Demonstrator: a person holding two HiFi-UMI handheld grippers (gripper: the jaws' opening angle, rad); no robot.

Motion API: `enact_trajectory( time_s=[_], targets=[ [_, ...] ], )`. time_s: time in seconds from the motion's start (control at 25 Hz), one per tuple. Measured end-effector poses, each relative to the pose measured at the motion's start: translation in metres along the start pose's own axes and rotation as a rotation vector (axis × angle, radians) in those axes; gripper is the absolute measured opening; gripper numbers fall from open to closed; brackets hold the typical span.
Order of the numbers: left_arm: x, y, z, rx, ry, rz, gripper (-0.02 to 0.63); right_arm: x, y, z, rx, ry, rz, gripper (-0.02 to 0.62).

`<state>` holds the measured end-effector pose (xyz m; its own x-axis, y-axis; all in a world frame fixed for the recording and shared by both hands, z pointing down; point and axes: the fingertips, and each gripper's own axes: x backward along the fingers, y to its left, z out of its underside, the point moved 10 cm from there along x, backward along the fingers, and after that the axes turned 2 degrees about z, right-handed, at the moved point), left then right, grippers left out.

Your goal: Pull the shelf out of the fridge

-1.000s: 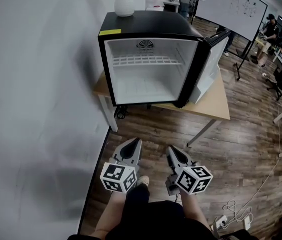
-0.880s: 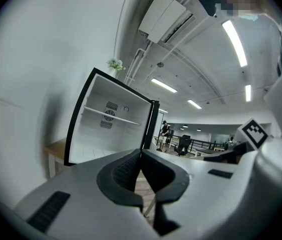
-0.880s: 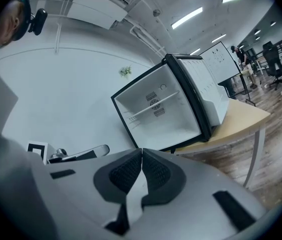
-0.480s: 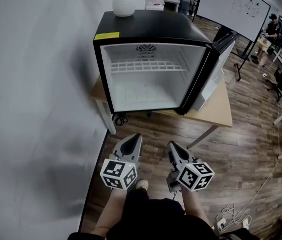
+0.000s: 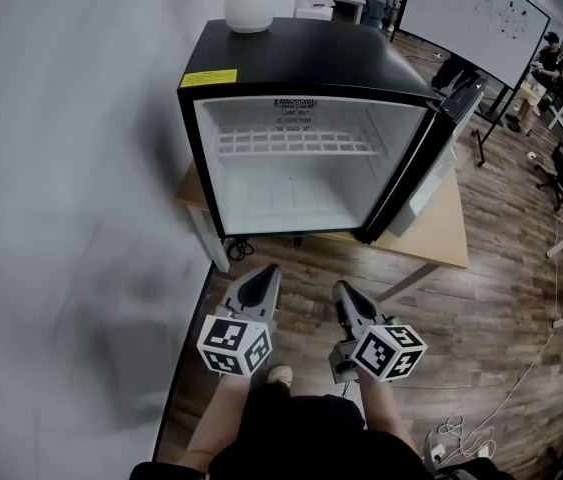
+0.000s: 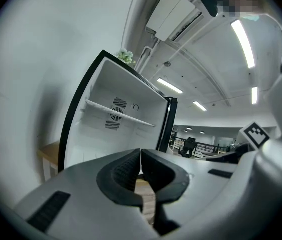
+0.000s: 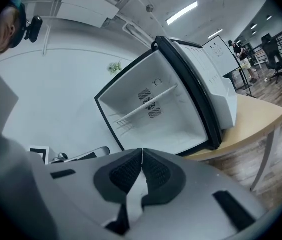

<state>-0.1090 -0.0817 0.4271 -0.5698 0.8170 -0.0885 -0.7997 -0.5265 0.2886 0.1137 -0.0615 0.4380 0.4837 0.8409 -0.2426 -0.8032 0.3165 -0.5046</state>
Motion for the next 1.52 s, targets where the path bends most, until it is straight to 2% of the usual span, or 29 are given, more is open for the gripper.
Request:
enact_trajectory(
  time_s=[0.48, 0.76, 0.88, 1.16, 1.28, 1.32, 1.36, 1.52],
  targets=[
    [-0.033, 0.02, -0.011, 0.039, -0.011, 0.02, 0.006, -0.027, -0.023, -0.025, -0.113, -0.056, 0.003, -0.008],
    [-0.052, 0.033, -0.023, 0.142, -0.072, 0.014, 0.006, -0.056, -0.032, -0.047, -0.257, -0.102, -0.046, -0.008],
    [-0.064, 0.042, -0.029, 0.228, -0.115, 0.001, 0.006, -0.074, -0.035, -0.056, -0.31, -0.122, -0.082, -0.008],
    [-0.086, 0.064, -0.034, 0.492, -0.218, 0.004, 0.008, -0.109, -0.037, -0.084, -0.402, -0.169, -0.174, -0.006],
    [-0.096, 0.068, -0.037, 0.553, -0.247, -0.002, 0.01, -0.119, -0.042, -0.093, -0.431, -0.165, -0.2, 0.016],
    [-0.1, 0.069, -0.039, 0.565, -0.256, 0.001, 0.034, -0.123, -0.044, -0.096, -0.438, -0.163, -0.216, 0.057],
    [-0.104, 0.069, -0.041, 0.576, -0.264, 0.007, 0.084, -0.128, -0.045, -0.098, -0.448, -0.161, -0.232, 0.097],
    [-0.119, 0.074, -0.048, 0.636, -0.312, 0.028, 0.124, -0.145, -0.047, -0.108, -0.493, -0.154, -0.285, 0.122]
  ],
)
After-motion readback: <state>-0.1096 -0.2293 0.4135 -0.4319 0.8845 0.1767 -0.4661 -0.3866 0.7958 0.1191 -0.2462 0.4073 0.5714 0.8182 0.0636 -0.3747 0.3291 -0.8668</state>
